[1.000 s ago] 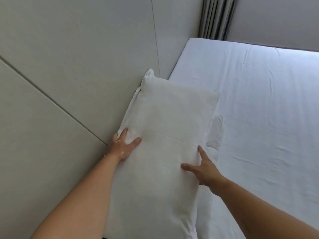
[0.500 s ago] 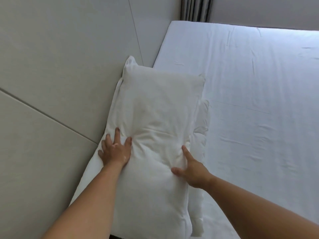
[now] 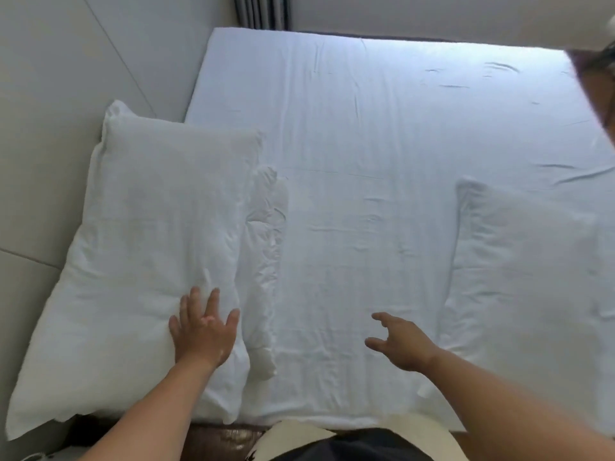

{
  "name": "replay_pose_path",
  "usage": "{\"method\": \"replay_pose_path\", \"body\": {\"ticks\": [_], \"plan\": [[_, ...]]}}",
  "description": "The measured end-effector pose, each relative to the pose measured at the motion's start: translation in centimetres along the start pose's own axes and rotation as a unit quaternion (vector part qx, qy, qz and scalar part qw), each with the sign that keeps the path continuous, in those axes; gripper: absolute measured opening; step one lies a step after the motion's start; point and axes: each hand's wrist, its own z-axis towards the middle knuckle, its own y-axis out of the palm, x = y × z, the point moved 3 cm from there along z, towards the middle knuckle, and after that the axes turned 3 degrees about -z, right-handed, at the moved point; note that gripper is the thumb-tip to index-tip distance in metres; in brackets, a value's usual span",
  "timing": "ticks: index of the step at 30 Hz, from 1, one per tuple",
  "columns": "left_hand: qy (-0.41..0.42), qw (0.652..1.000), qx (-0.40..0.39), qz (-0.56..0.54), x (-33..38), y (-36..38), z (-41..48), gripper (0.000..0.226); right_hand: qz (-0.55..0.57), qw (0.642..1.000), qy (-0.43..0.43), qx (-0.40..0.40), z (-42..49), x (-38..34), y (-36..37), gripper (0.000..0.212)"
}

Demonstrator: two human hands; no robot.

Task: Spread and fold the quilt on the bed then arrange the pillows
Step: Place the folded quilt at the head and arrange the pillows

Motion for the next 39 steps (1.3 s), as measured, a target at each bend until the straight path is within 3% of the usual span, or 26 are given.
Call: {"method": "replay_pose_path", "body": {"ticks": [6,14,20,26,30,35,39], "plan": [[0.07,0.984,-0.153,0.053,9.7,5.7,-6.1,0.067,0.081,0.99,0.117,0.005,-4.6,18.5,0.1,0.067],[0.13,0.936,-0.304,0.122,27.8,14.5,-15.3,0.061,0.189,0.965,0.182,0.005,-7.6,38.7,-0.5,0.064],[0.197,0.914,-0.339,0.105,44.6,20.3,-20.0,0.058,0.295,0.923,0.241,0.053,-6.6,50.9,-2.3,0.064],[0.181,0.929,-0.324,0.011,56.0,26.3,-18.1,0.077,0.419,0.858,0.263,0.138,-1.5,59.3,-4.7,0.091],[0.104,0.957,-0.259,-0.077,60.3,30.4,-13.1,0.1,0.476,0.831,0.232,0.172,3.7,63.0,-6.2,0.11],[0.046,0.941,-0.266,-0.203,62.3,34.4,-8.5,0.123,0.499,0.834,0.17,0.162,10.2,65.0,-6.0,0.128],[0.033,0.914,-0.281,-0.289,61.4,36.3,-7.1,0.124,0.554,0.81,0.105,0.163,13.1,64.5,-4.8,0.111]]}}
